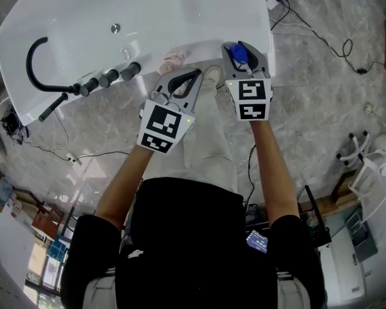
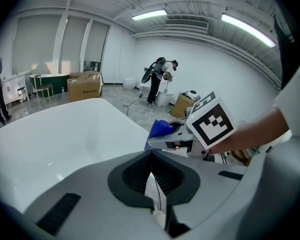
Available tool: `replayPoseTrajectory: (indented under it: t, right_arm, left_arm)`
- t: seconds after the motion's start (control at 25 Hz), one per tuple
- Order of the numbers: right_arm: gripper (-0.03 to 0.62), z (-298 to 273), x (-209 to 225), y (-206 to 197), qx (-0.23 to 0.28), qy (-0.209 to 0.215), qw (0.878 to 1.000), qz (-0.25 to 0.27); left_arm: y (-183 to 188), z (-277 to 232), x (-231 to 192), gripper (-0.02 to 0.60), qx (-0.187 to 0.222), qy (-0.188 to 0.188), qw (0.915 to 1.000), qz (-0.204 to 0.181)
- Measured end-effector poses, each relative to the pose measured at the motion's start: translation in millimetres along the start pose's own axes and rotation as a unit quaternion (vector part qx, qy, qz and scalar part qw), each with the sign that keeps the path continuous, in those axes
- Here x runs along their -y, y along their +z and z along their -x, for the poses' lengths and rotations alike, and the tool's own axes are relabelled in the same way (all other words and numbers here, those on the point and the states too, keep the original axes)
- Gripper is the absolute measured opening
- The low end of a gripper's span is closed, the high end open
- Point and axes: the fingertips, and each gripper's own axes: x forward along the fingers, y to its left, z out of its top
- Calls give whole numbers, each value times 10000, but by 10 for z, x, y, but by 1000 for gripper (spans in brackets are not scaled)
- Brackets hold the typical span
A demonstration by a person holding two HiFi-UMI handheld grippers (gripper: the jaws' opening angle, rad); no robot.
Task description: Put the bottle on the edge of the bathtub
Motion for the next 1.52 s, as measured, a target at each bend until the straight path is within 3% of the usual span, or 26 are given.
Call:
replayPoseTrajectory:
  t: [1.52]
  right_arm:
    - [160, -163, -30, -211, 30, 16, 9995, 323]
  left_arm:
    - [-110, -107, -6, 12, -25, -79, 9999, 118]
